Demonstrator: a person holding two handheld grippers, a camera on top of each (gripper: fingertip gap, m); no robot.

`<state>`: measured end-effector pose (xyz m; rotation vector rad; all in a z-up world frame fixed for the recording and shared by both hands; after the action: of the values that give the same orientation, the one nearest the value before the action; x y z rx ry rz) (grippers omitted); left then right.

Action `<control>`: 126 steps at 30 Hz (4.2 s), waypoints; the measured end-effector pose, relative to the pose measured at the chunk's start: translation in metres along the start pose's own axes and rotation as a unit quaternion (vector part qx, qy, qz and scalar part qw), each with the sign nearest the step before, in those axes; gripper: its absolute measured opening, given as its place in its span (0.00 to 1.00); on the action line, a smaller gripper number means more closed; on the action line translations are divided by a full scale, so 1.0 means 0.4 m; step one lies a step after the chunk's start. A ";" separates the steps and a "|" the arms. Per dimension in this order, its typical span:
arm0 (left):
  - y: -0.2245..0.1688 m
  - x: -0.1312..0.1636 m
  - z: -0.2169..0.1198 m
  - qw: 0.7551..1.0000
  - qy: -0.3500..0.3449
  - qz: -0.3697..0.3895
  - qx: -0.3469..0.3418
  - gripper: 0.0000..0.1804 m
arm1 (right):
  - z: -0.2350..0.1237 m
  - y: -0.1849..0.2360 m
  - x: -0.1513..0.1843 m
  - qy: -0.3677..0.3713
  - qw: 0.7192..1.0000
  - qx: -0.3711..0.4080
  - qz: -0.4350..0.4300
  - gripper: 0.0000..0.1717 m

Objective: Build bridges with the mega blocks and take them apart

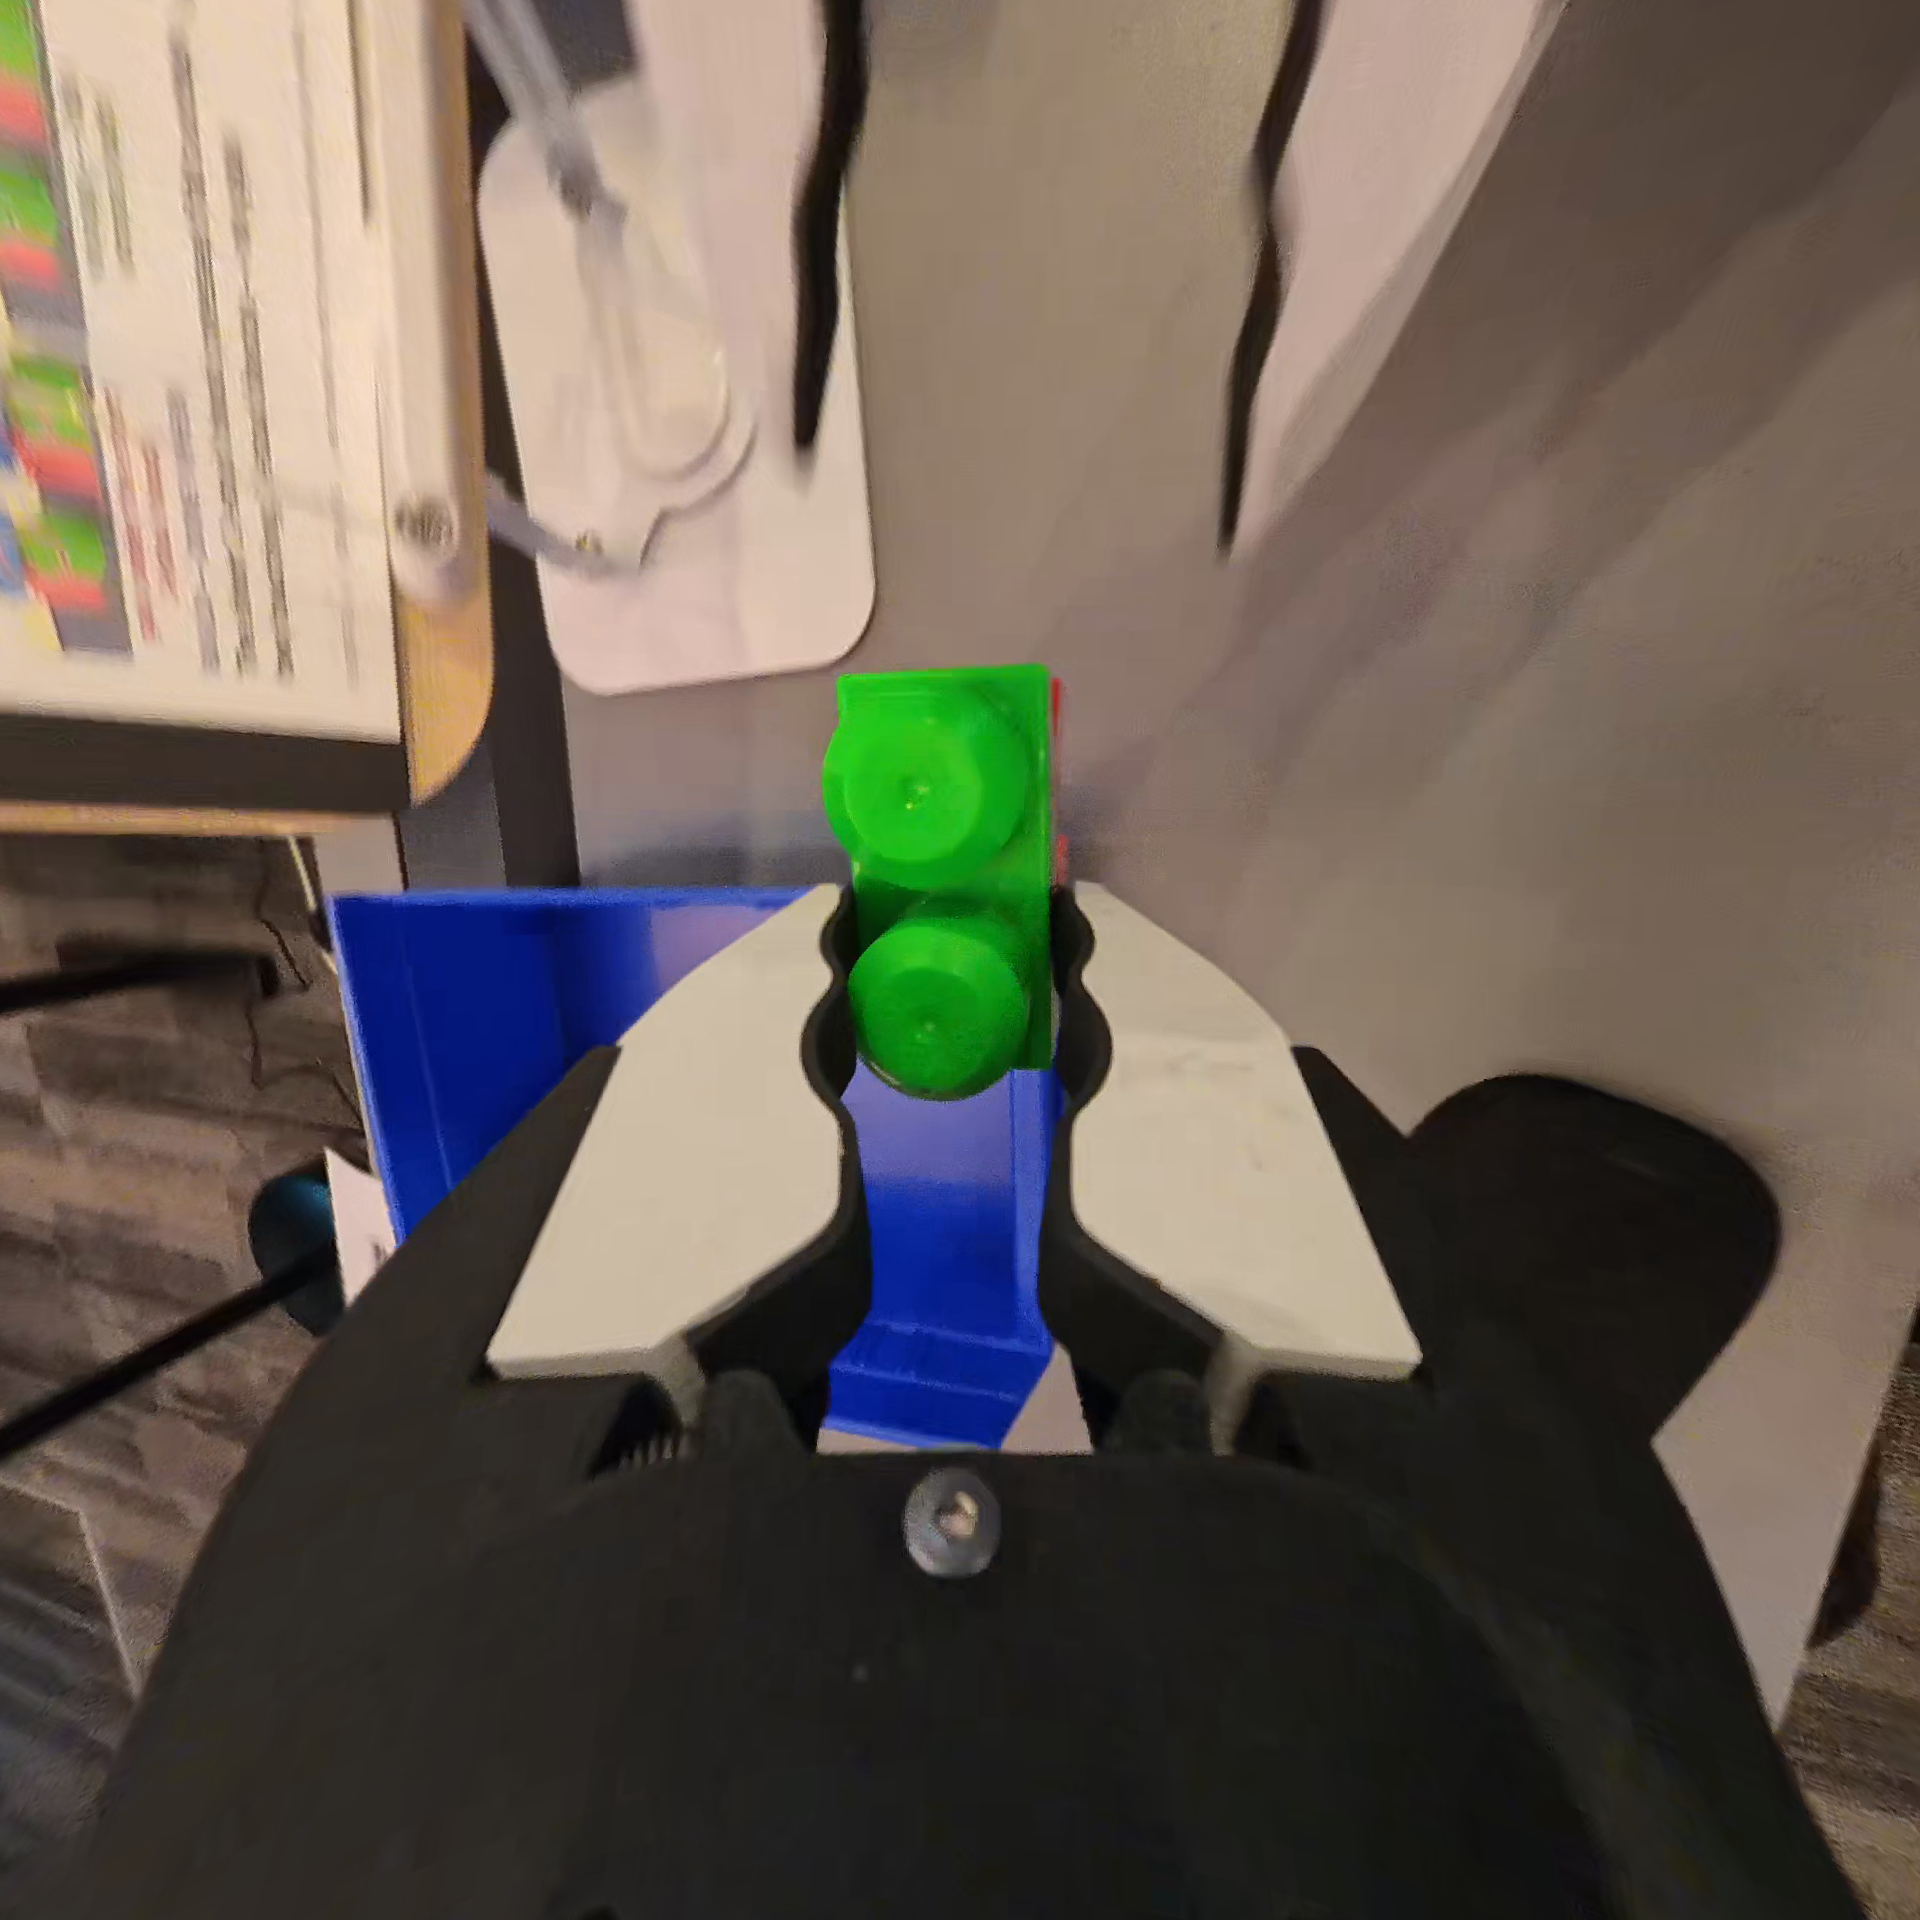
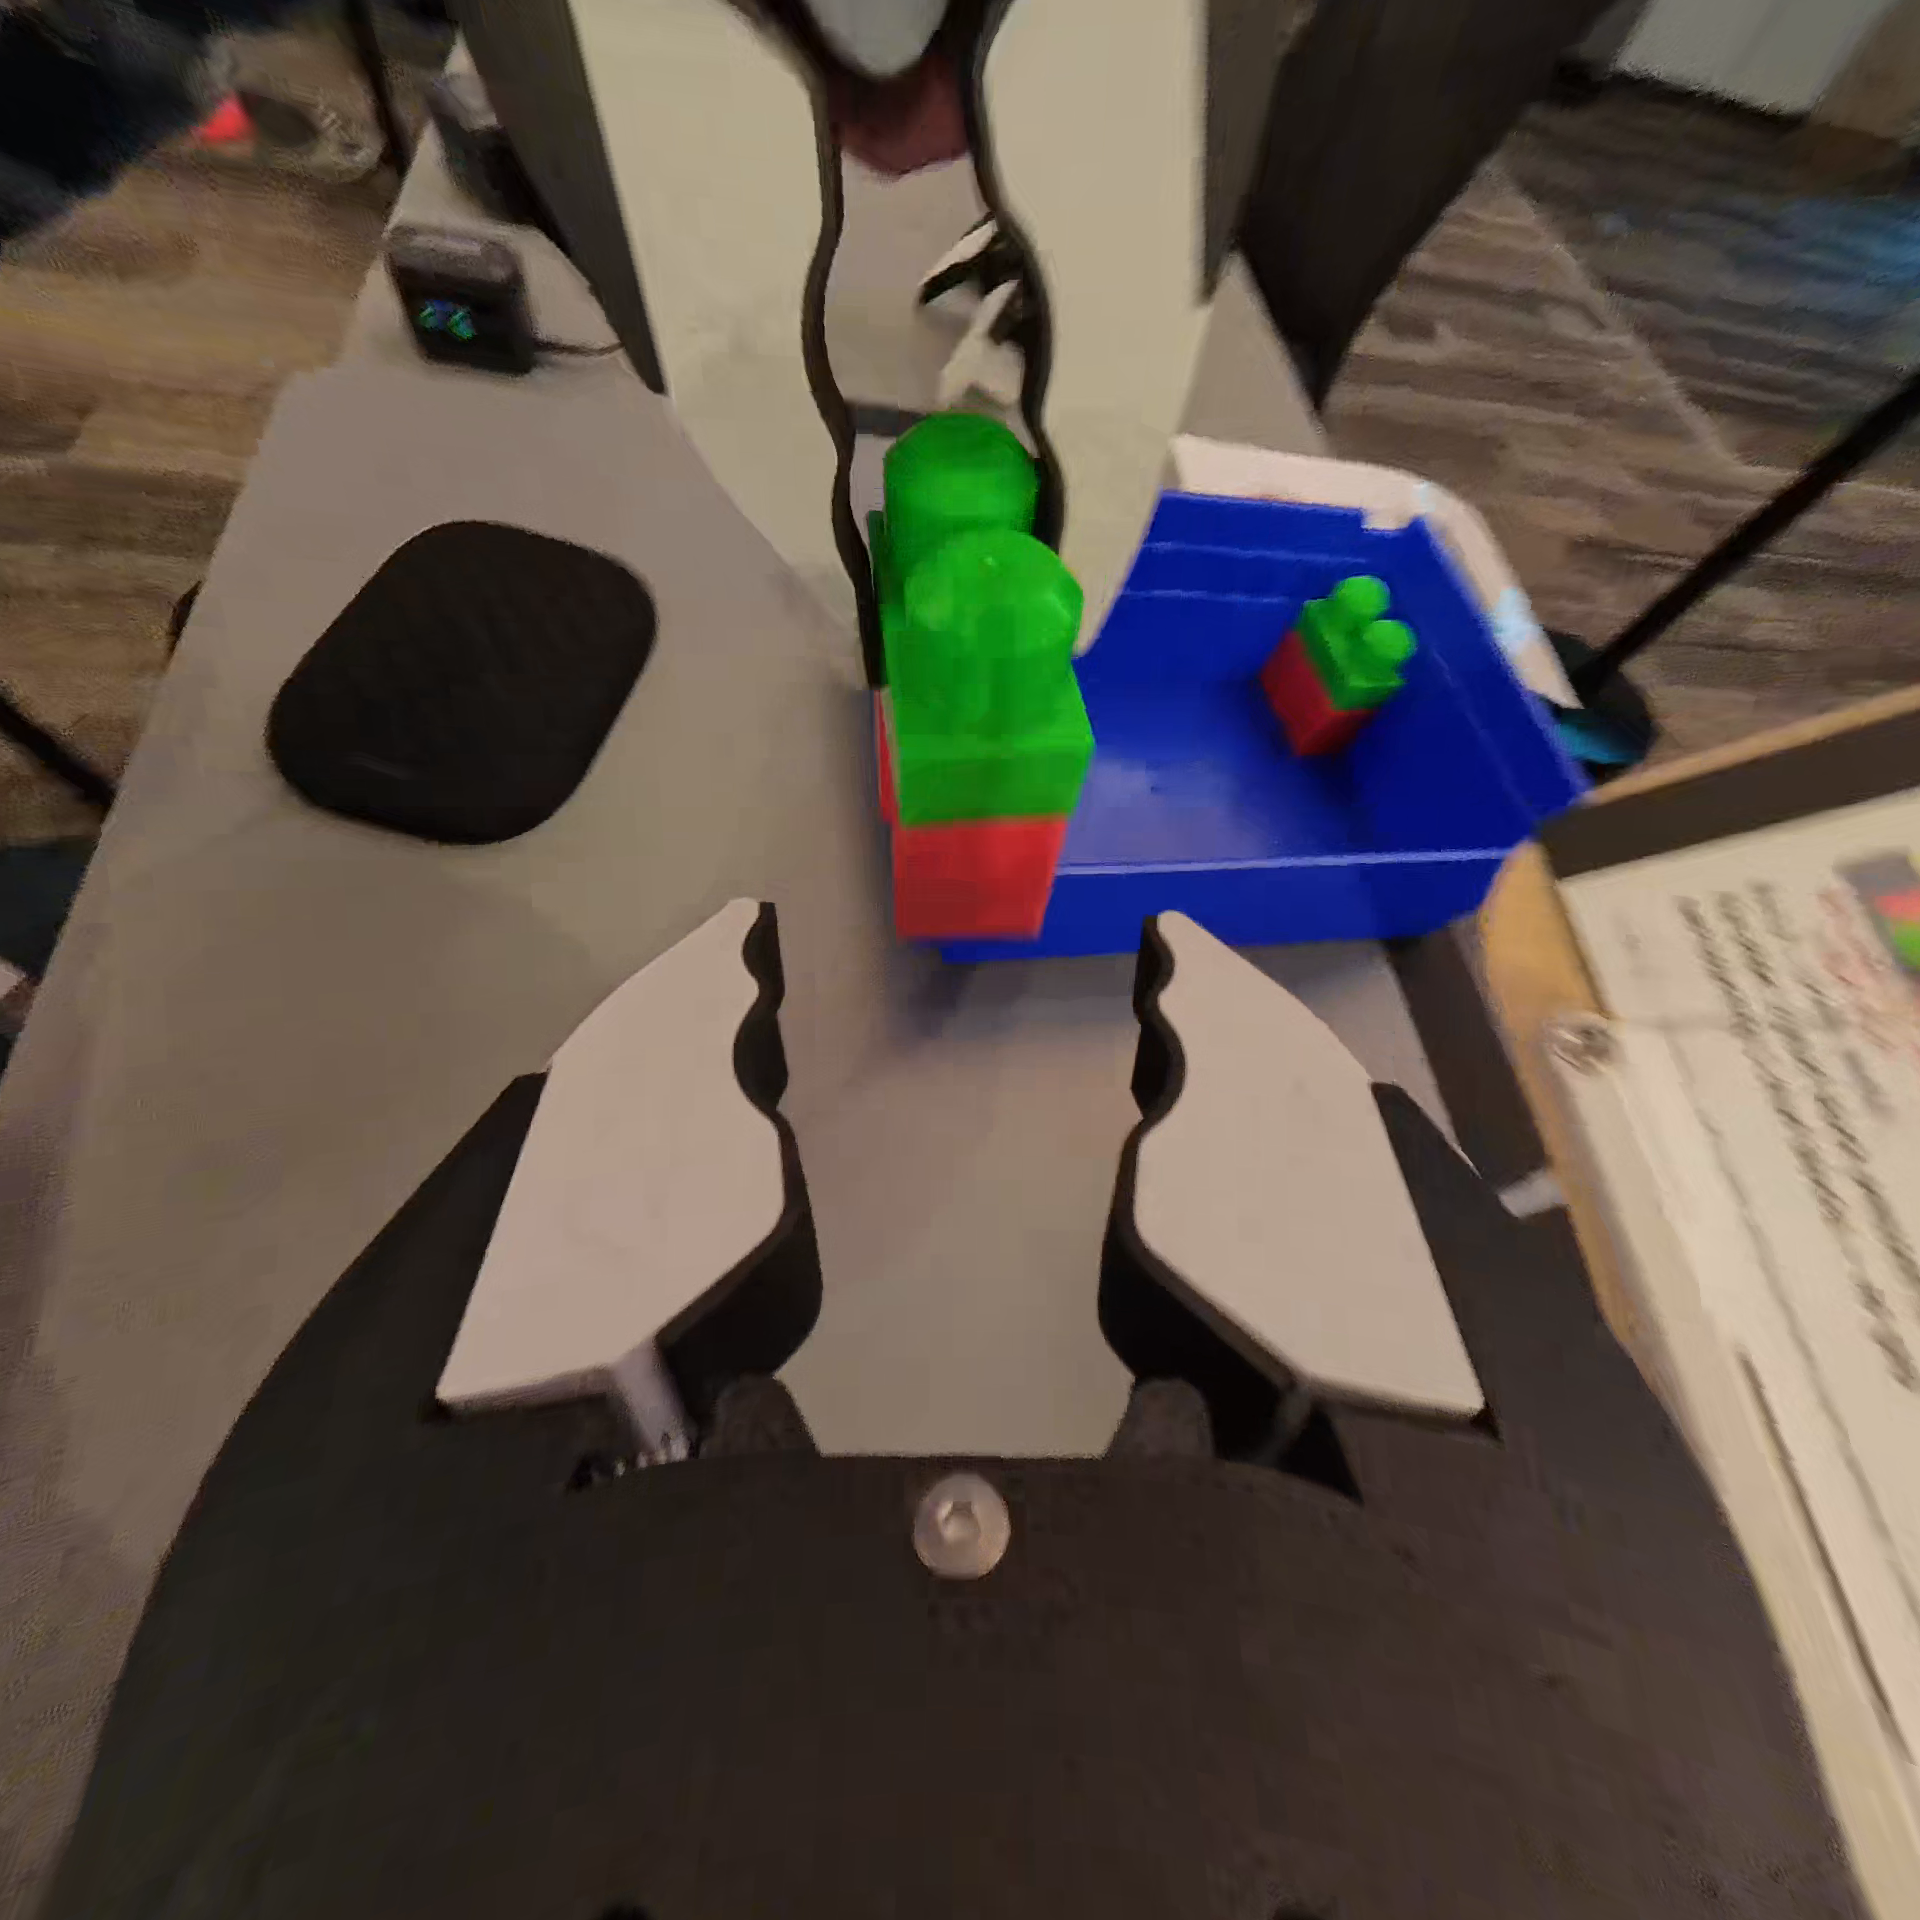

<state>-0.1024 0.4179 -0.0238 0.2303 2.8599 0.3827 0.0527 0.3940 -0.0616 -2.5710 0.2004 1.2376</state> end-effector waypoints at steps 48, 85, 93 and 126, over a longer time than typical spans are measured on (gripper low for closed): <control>-0.204 -0.140 0.028 0.871 -0.357 0.045 -0.334 0.42 | -0.074 -0.003 0.127 -0.379 0.780 -0.371 0.331 0.32; -0.262 -0.114 -0.026 0.900 -0.335 0.062 -0.274 0.43 | -0.246 -0.047 0.207 -0.291 0.867 -0.290 0.281 0.21; -0.266 -0.102 0.004 0.896 -0.352 0.039 -0.266 0.43 | -0.570 -0.290 0.513 -0.103 0.915 0.164 0.355 0.22; -0.271 -0.243 0.034 0.917 -0.349 0.142 -0.131 0.44 | -0.087 0.111 0.076 -0.112 0.825 -0.533 0.150 0.26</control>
<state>-0.0193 0.2995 -0.0450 0.5963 2.0495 0.5908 0.0867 0.3407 -0.0732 -3.2985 -0.2339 2.2474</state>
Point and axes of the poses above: each gripper's, where its closed fingertips meet, z out along the fingers, x out of its underside, y = z × x across the jaws, the point moved 9 cm from there along -z, back along the fingers, and after that the axes turned 7 degrees about y, right-handed, at the moved point
